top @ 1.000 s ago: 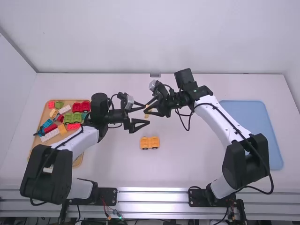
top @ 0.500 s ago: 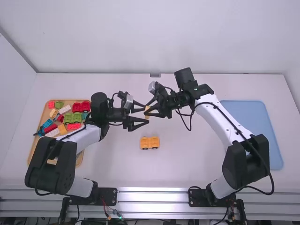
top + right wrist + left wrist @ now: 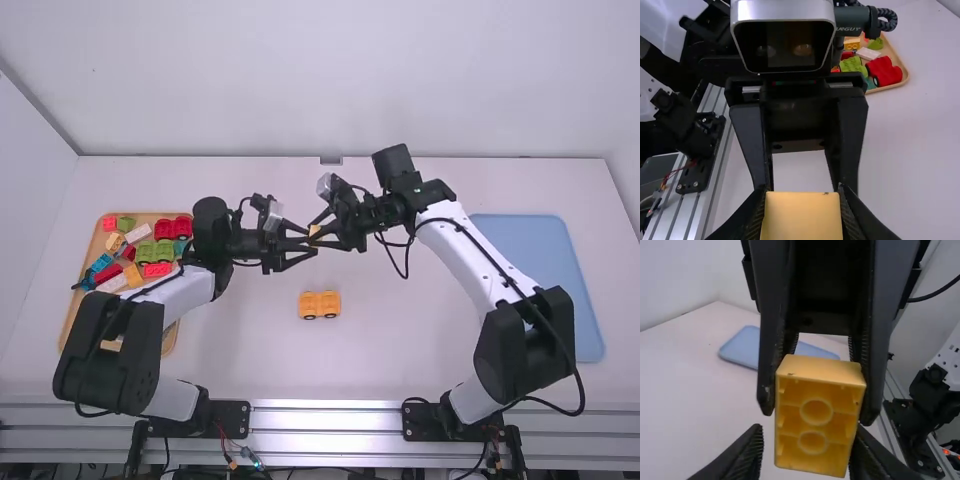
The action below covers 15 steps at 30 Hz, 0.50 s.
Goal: Assemble lego blocks to make yellow taxi
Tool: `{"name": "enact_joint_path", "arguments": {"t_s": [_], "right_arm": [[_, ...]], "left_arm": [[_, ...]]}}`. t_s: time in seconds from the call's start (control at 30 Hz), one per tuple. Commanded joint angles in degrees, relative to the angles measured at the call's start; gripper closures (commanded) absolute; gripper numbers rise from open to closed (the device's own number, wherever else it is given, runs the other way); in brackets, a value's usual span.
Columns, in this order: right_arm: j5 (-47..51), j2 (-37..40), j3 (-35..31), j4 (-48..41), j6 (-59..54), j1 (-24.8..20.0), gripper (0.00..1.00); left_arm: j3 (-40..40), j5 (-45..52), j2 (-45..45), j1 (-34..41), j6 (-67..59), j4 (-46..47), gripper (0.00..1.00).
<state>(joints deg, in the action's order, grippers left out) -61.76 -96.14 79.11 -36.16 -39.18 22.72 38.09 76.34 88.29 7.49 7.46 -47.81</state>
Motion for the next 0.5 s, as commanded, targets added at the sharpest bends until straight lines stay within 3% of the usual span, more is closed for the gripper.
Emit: {"name": "enact_joint_path", "arguments": {"t_s": [0.0,0.17,0.47], "right_arm": [[-1.22,1.42,1.55,-0.22,-0.33,0.20,0.83],[-1.20,1.42,1.55,-0.13,-0.31,0.48,0.83],[-1.49,1.42,1.55,0.61,-0.28,0.46,0.83]], "left_arm": [[0.55,0.81,0.00,-0.33,0.90,-0.31,0.60],[0.55,0.83,0.00,-0.31,0.92,-0.37,0.73],[0.52,0.81,0.00,1.25,2.21,-3.13,0.82]]}}
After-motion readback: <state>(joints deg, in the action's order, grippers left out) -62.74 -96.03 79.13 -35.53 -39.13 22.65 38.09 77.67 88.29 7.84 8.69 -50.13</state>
